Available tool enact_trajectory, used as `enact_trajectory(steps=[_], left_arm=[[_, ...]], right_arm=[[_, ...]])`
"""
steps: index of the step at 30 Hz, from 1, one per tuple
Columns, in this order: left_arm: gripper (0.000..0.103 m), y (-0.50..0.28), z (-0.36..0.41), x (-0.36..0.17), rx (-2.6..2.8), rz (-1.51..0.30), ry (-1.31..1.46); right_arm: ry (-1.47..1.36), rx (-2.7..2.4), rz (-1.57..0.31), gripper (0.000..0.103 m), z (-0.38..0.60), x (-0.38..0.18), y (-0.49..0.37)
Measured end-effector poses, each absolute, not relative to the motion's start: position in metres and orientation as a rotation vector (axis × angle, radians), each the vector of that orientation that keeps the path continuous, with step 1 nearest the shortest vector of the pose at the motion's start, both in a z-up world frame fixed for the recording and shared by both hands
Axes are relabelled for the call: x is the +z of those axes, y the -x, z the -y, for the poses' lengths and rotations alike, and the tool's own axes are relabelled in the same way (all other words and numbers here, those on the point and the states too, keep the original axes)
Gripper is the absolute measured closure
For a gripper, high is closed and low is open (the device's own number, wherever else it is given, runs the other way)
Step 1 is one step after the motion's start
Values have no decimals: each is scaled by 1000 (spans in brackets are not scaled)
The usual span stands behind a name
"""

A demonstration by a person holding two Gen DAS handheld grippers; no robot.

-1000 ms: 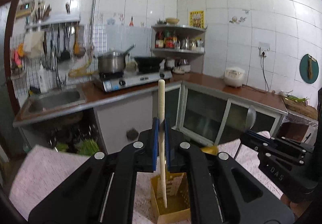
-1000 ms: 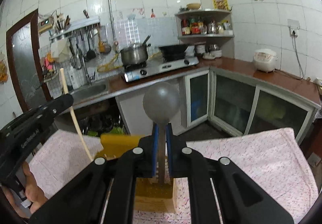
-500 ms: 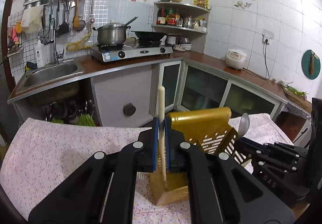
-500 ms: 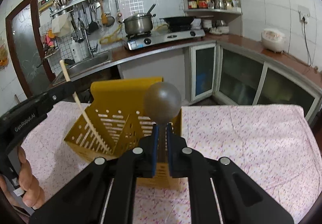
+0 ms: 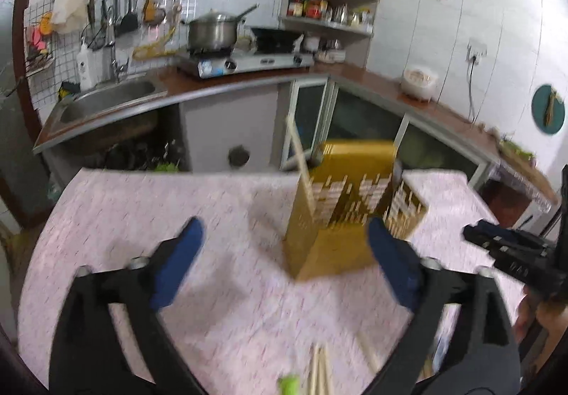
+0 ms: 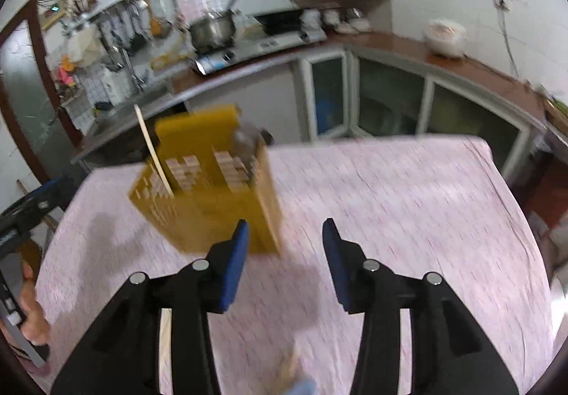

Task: Organize utensils
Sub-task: 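Grasp the light-blue spoon with the right tool while the left tool grasps the frog-handled fork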

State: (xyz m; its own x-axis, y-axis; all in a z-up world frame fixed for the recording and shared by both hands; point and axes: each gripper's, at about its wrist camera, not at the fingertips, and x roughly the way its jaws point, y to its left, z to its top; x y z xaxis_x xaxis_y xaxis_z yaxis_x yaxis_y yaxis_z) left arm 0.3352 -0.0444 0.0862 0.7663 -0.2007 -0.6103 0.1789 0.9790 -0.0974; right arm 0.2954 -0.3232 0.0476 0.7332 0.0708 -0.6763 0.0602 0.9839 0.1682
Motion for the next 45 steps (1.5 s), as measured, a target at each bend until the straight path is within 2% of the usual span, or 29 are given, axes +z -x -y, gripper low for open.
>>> enact_trajectory(steps=[6,16,21,24,28,32,35,44,45], left_arm=[[5,-296,27,49,-180,-841,-12],[5,-262,27,-26,-169,-1033,-25],[7,-257,26,-42,-146,-1072,-26],[13,-258,24,-46,-152,-1089,-23],[26,-261,28,-51,-160,-1123,-21],[30,-268,30,-58,-156,-1144,-25],[33,-272,31,-61,-169,-1159,-24],[52,-286,43,-66,-130,-1172,-59],[56,-286,44,-66,-129,-1170,-65]], right_arm=[[-207,-21,-882,51,333,11,-252],[-187,-36,-1016,51,314,-45,-224],[-212,-34,-1039,51,309,-58,-218],[-232,-37,-1062,51,309,-67,-221],[-251,-49,-1085,51,311,-75,-223],[-269,-42,-1085,53,314,-76,-228],[-271,-34,-1090,63,316,-74,-231],[-232,-23,-1098,64,309,-74,-237],[-228,-22,-1097,64,310,-74,-237]])
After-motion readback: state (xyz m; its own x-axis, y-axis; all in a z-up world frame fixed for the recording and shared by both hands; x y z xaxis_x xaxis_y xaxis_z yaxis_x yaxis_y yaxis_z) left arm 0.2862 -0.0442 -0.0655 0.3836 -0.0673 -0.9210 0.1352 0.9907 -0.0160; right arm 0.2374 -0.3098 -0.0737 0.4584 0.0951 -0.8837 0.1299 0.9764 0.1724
